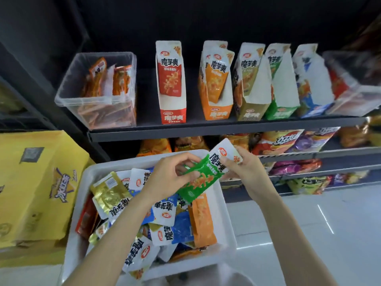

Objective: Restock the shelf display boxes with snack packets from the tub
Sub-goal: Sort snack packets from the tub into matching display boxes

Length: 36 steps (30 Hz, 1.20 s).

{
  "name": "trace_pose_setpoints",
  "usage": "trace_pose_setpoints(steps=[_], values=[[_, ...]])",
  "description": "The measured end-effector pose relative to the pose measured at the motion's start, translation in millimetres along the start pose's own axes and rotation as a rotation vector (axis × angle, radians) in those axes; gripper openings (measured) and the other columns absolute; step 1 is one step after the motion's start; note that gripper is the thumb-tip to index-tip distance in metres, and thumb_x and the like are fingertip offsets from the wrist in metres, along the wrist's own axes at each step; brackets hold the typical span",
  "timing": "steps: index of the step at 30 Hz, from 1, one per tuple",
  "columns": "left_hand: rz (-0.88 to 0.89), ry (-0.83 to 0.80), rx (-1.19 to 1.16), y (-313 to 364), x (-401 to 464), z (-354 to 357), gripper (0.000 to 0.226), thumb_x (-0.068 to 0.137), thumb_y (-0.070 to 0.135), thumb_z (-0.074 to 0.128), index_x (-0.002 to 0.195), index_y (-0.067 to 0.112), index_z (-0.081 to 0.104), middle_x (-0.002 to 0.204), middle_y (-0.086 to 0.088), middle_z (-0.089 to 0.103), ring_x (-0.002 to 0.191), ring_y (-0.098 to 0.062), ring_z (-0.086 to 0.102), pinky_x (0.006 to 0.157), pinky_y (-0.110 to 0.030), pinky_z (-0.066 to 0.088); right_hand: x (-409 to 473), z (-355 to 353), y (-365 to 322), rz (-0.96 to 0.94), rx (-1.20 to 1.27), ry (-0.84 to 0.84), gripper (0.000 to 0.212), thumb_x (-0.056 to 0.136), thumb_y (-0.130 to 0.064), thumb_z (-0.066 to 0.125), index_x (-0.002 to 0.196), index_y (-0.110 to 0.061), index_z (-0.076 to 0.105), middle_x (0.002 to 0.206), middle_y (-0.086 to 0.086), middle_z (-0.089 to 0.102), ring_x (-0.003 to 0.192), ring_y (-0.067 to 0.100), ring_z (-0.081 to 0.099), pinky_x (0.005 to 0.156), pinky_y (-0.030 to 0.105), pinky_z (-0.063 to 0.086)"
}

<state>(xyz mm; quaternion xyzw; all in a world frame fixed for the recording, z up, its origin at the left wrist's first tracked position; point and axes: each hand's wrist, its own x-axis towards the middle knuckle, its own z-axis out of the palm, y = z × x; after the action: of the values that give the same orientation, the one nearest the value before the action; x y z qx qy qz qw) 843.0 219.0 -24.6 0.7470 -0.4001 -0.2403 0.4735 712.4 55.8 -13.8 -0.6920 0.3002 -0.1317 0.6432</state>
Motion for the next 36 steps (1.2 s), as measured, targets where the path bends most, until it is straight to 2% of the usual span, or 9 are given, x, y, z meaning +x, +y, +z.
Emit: trace_pose_setpoints(steps=[4,9,14,19,22,24,27,31,36], values=[[0.111,-0.024,-0.033,36,27,24,0.032,0.080,0.015,0.074,0.090,0.042,0.062,0.086,0.024,0.068,0.081,0.001,0.063,0.072,-0.013,0.049,-14,-49,-16,-0.166,0.010,0.144,0.008,0.089,-0.014,0.063,0.097,-0.016,0.062,0.094,0.005,0.072,0.085,0.018,0.070,0.070,0.031,0.058],[0.297,0.035,-0.035,92,87,65,0.019,0.082,0.010,0.072,0.091,0.025,0.069,0.082,0.015,0.069,0.077,-0.001,0.065,0.070,-0.014,0.050,-11,-116,-44,-0.422,-0.041,0.426,0.014,0.089,-0.014,0.064,0.094,-0.027,0.066,0.080,-0.014,0.072,0.072,0.005,0.068,0.067,0.019,0.055],[0.505,0.177,0.184,139,176,110,0.015,0.085,0.010,0.069,0.098,0.016,0.071,0.088,0.008,0.069,0.079,-0.001,0.062,0.073,-0.021,0.053,32,-185,-71,-0.685,-0.216,0.576,0.012,0.091,-0.018,0.064,0.099,-0.027,0.067,0.085,-0.026,0.069,0.080,0.001,0.065,0.076,0.024,0.054],[0.504,0.351,0.209,159,251,127,0.014,0.086,0.012,0.066,0.099,0.018,0.071,0.091,0.010,0.070,0.084,-0.003,0.064,0.079,-0.031,0.054,91,-226,-98,-0.895,-0.311,0.560,0.020,0.092,-0.010,0.060,0.099,-0.029,0.065,0.088,-0.034,0.064,0.083,-0.007,0.060,0.075,0.015,0.047],[0.441,0.399,0.224,154,277,128,0.014,0.087,0.014,0.065,0.100,0.017,0.070,0.092,0.009,0.070,0.087,-0.005,0.065,0.083,-0.034,0.054,131,-238,-101,-0.927,-0.388,0.545,0.014,0.092,-0.012,0.060,0.100,-0.018,0.070,0.091,-0.016,0.069,0.081,-0.003,0.061,0.074,0.011,0.046],[0.401,0.413,0.241,151,288,128,0.016,0.088,0.013,0.063,0.103,0.015,0.070,0.094,0.008,0.071,0.088,-0.005,0.065,0.086,-0.032,0.053,157,-242,-101,-0.929,-0.472,0.544,0.014,0.092,-0.014,0.060,0.100,-0.009,0.071,0.087,-0.008,0.068,0.077,-0.002,0.057,0.069,0.005,0.041],[0.357,0.420,0.295,146,298,127,0.023,0.089,0.012,0.060,0.111,0.014,0.066,0.100,0.006,0.070,0.093,-0.005,0.064,0.089,-0.030,0.051,186,-239,-105,-0.923,-0.605,0.496,0.013,0.092,-0.018,0.060,0.095,-0.010,0.070,0.071,-0.019,0.055,0.065,-0.003,0.050,0.061,0.001,0.033],[0.274,0.427,0.445,141,304,124,0.034,0.091,0.018,0.058,0.125,0.013,0.058,0.115,0.001,0.067,0.108,-0.014,0.059,0.094,-0.031,0.046,222,-236,-108,-0.847,-0.774,0.326,0.013,0.091,-0.019,0.061,0.096,-0.009,0.066,0.059,-0.017,0.042,0.053,0.000,0.046,0.055,0.012,0.030],[0.176,0.418,0.657,139,313,119,0.041,0.091,0.019,0.056,0.131,0.011,0.053,0.122,-0.007,0.061,0.114,-0.026,0.051,0.096,-0.041,0.041,263,-231,-106,-0.611,-0.945,0.162,0.022,0.092,-0.025,0.058,0.109,-0.011,0.063,0.078,0.004,0.054,0.079,0.020,0.052,0.067,0.030,0.035]])
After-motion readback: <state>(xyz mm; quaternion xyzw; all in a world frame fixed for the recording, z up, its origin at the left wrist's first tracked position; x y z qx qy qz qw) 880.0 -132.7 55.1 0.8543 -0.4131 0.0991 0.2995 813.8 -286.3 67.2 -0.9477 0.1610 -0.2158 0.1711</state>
